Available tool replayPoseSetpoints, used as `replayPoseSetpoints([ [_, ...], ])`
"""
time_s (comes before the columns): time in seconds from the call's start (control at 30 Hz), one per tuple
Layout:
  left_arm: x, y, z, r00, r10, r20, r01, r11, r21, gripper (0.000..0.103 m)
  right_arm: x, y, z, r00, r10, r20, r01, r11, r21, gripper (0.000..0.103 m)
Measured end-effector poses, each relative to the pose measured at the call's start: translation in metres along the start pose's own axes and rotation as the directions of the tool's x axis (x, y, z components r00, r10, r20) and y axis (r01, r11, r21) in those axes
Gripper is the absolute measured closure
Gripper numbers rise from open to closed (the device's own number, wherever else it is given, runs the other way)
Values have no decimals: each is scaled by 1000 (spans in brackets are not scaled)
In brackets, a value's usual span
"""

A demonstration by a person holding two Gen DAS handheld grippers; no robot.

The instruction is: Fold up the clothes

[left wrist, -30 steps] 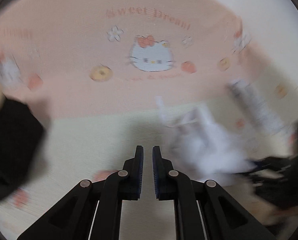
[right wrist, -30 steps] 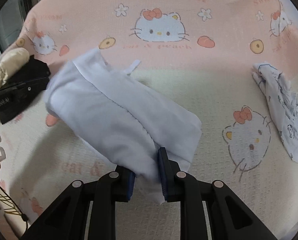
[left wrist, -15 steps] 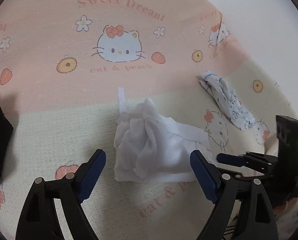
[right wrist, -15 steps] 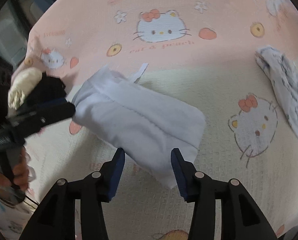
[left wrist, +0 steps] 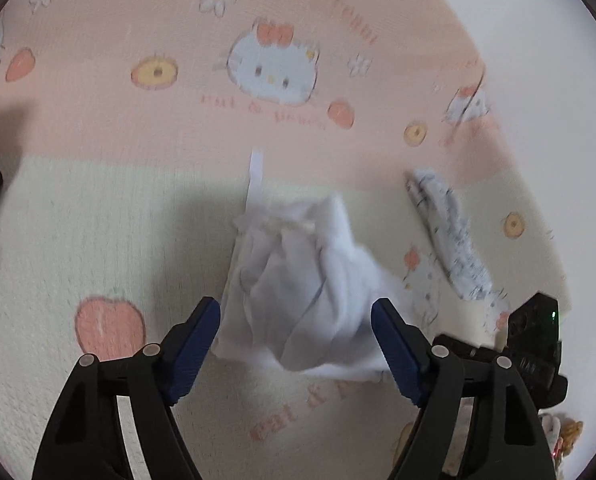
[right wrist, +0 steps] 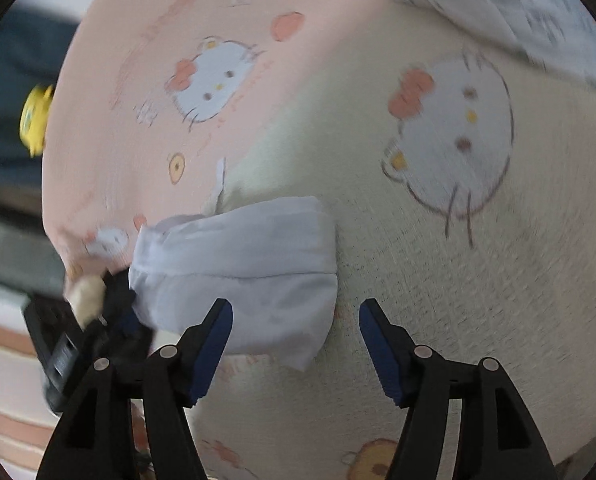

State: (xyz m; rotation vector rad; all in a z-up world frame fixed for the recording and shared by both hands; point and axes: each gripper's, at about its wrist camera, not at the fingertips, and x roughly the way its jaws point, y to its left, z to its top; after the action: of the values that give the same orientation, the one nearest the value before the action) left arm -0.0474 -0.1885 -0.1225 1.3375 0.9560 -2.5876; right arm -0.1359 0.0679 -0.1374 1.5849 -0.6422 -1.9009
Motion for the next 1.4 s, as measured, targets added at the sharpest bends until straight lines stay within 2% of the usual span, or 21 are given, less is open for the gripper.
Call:
replayPoseSetpoints([
  [0.07,6,3,-1,1000,-2,-17,1,1000,-29,26,7,-6,1,999,31,-23,-30,998,54,38],
  [0.17,7,7,0,999,-37,3,37,998,-48,28,20,-8,1,997,62,-51,-57,993,104,38],
  [0.2,6,5,0,999,-35,11,35,999,-29,34,25,-6,1,996,63,-56,-57,993,105,38],
  [0.23,6,3,1,999,-31,15,31,1000,-6,53,29,-5,1,996,64,-62,-57,993,105,38],
  [0.27,6,1,1,1000,-19,12,19,1000,17,58,31,-1,2,996,61,-63,-56,995,86,38],
  [0.4,8,2,2,999,54,-1,-53,993,107,62,34,16,5,998,39,-56,-38,999,18,38],
  [0.43,10,6,3,998,60,-6,-59,993,100,62,33,19,4,998,39,-53,-39,999,3,38],
  [0.57,20,43,0,999,25,-20,-25,999,-26,61,33,30,0,998,39,-41,-42,998,-57,38],
  [0.67,25,70,-4,998,-54,-32,48,984,-169,59,32,39,-2,999,40,-33,-43,994,-101,38],
  [0.7,26,74,-5,997,-66,-33,59,981,-186,59,32,41,-3,999,41,-30,-44,992,-116,38],
  [0.73,25,73,-5,998,-63,-32,56,983,-176,59,31,44,-4,999,41,-27,-44,990,-131,38],
  [0.83,18,48,-3,1000,29,-9,-29,998,-53,50,25,41,-8,1000,11,-28,-15,989,-147,38],
  [0.87,16,41,-2,999,45,-6,-45,999,-28,41,27,41,-5,1000,-2,-23,-2,989,-145,38],
  [0.93,12,37,0,1000,17,-9,-18,998,-61,32,27,37,-3,1000,-3,-24,0,992,-126,38],
  [1.07,6,37,8,999,-39,-1,38,991,-131,31,28,32,0,1000,1,-25,-3,995,-98,38],
  [1.2,0,28,18,999,-34,-11,33,996,-85,29,28,35,1,1000,-7,-25,5,994,-109,35],
  [1.3,8,22,24,999,15,-37,-16,1000,-14,28,28,37,2,1000,-3,-24,0,994,-107,34],
  [1.33,12,23,26,998,30,-53,-31,1000,-5,28,28,37,2,1000,3,-23,-6,995,-101,34],
  [1.4,16,30,27,998,8,-67,-10,999,-35,28,31,38,4,1000,11,-29,-13,996,-90,33],
])
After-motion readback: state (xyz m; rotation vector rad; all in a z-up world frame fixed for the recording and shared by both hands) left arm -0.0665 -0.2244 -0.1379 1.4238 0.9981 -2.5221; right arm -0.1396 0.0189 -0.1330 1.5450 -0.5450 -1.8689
